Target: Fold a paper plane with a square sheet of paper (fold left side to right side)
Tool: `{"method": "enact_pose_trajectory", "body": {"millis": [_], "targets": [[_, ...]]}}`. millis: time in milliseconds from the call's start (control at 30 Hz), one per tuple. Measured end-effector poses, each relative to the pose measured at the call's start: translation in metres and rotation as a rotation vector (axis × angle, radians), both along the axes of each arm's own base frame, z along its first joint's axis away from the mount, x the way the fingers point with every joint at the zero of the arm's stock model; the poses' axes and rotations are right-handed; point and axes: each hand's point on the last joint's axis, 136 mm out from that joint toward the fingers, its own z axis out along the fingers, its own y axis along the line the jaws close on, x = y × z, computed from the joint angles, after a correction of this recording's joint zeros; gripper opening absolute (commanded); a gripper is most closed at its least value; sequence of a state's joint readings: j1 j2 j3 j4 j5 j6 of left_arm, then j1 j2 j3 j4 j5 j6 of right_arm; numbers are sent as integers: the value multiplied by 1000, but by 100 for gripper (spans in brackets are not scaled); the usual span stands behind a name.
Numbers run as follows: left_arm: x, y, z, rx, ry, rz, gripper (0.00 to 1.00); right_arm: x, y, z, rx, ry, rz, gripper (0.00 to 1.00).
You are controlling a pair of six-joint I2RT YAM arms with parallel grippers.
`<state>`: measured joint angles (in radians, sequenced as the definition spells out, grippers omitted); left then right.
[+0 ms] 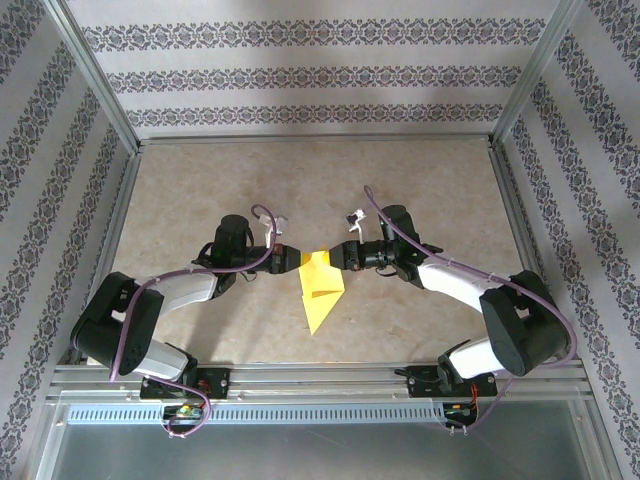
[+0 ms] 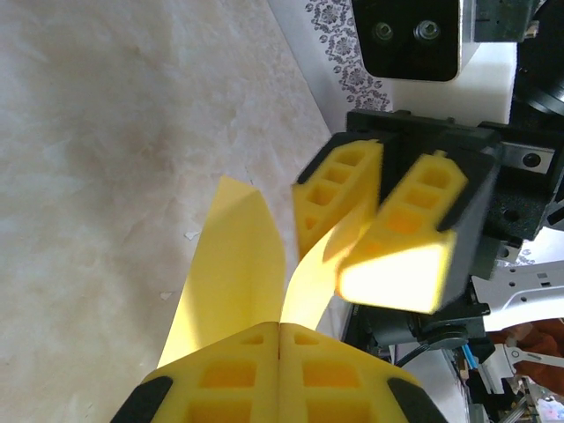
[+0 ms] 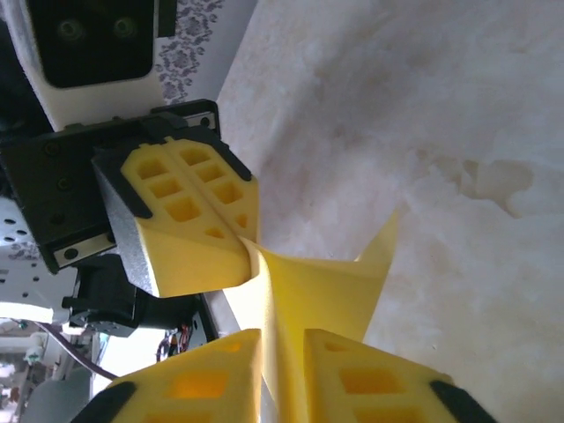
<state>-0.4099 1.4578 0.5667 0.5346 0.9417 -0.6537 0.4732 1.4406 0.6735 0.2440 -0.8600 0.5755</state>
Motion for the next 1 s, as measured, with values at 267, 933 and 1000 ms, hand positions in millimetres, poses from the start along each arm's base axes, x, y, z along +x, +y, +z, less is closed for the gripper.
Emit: {"method": "enact_pose_trajectory", "body": {"millis": [267, 933, 1000], "targets": [[4, 12, -18, 110, -14, 67, 46, 15, -13, -42, -127, 108, -91, 0], [-92, -65, -41, 779, -385, -228, 48, 35, -54, -77, -284, 416, -354, 0], [-94, -75, -54, 834, -391, -258, 48, 35, -54, -77, -288, 430, -359, 0]]}}
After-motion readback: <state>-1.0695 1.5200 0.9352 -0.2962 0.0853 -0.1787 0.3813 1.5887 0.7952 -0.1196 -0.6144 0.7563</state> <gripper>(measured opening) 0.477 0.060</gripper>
